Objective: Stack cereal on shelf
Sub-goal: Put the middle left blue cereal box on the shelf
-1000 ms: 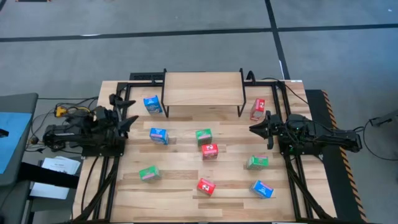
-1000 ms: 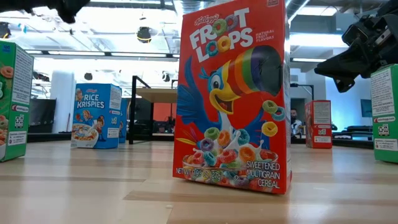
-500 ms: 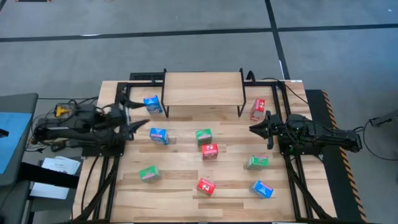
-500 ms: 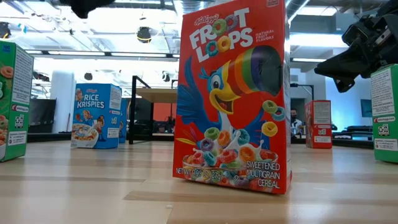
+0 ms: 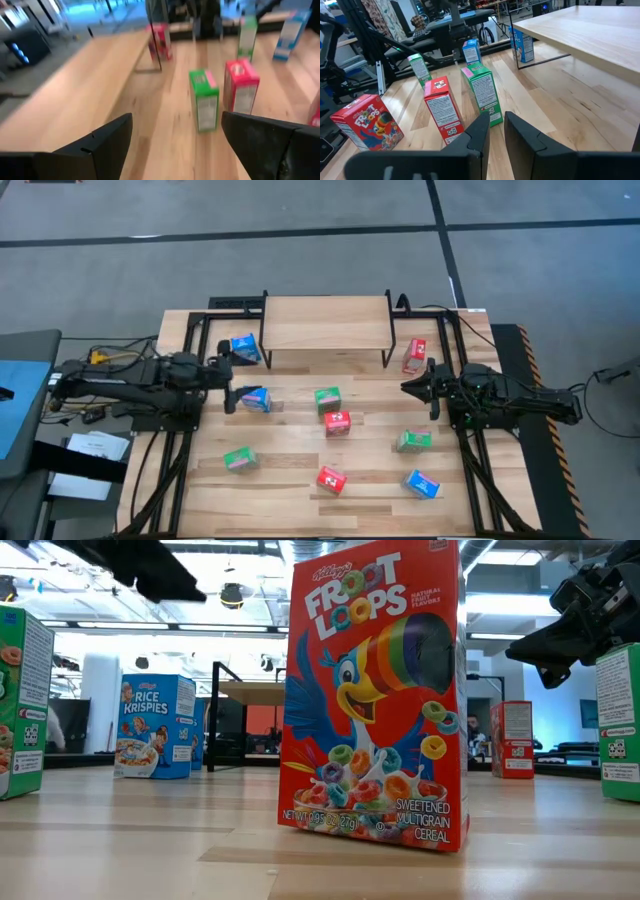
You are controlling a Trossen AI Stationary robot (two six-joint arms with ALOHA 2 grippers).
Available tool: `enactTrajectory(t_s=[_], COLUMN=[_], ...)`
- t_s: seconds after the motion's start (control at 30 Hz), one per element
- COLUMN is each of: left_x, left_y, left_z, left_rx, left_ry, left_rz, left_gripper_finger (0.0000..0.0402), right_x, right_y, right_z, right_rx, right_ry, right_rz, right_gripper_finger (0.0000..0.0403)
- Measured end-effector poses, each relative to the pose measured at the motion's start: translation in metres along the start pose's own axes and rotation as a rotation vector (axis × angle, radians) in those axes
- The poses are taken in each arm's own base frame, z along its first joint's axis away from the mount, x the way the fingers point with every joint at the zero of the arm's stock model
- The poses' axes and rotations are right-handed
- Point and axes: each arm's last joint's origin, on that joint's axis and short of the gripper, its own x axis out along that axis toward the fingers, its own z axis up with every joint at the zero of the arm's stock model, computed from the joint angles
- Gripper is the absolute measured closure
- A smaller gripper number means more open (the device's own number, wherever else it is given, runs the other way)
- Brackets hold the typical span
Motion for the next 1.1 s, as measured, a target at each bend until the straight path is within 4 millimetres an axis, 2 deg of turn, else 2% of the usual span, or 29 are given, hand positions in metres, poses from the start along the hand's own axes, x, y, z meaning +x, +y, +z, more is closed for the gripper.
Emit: enactTrajectory(t_s=[0.57, 1.1], left_x=[0.028, 0.029], left_y=[-0.013, -0.015], left_z=[-0.025, -0.040], left_rx=[-0.037, -0.035], left_ry=[0.280, 0.443], left_rz=[-0.066, -0.063], left_gripper_finger=[0.0103, 0.0103], right_x=[0.000, 0.000], right_y=[0.000, 0.000], right_z=[0.000, 0.000], right_rx=[0.000, 0.000], right_ry=[0.000, 0.000], right_rz=[0.000, 0.000], right_gripper_finger=[0.0321, 0.0321])
